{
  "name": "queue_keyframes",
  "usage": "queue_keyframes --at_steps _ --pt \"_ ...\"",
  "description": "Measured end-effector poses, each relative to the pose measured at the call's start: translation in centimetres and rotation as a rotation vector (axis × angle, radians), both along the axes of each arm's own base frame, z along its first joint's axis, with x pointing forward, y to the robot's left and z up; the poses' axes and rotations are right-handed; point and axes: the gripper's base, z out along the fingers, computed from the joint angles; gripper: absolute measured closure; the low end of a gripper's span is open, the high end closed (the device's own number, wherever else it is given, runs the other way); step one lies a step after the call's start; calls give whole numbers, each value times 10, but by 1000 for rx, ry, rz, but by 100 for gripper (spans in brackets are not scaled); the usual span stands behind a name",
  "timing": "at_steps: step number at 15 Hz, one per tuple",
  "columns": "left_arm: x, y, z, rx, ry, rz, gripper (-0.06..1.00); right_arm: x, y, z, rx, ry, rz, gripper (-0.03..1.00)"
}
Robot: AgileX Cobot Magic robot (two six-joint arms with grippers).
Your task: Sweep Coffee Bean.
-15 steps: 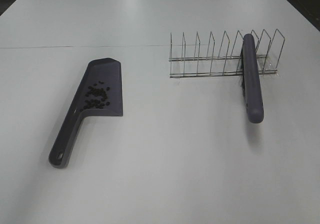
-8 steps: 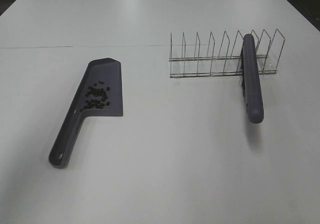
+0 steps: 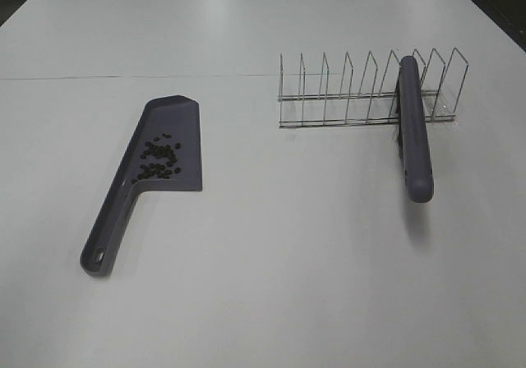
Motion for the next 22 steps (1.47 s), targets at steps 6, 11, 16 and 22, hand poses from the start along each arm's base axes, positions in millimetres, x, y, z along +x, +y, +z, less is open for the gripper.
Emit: queue_keyframes --at_steps 6,11,16,22 --pt "-54 16 -25 -91 -213 27 13 0 0 0 1 0 1 31" --pt "-69 21 -28 -141 -353 38 13 0 0 0 1 -1 1 31" --pt "-64 20 -31 -161 -433 35 13 -1 0 0 2 -12 1 31" --pt "-64 22 -31 -139 -442 44 13 -1 0 0 2 -11 1 31"
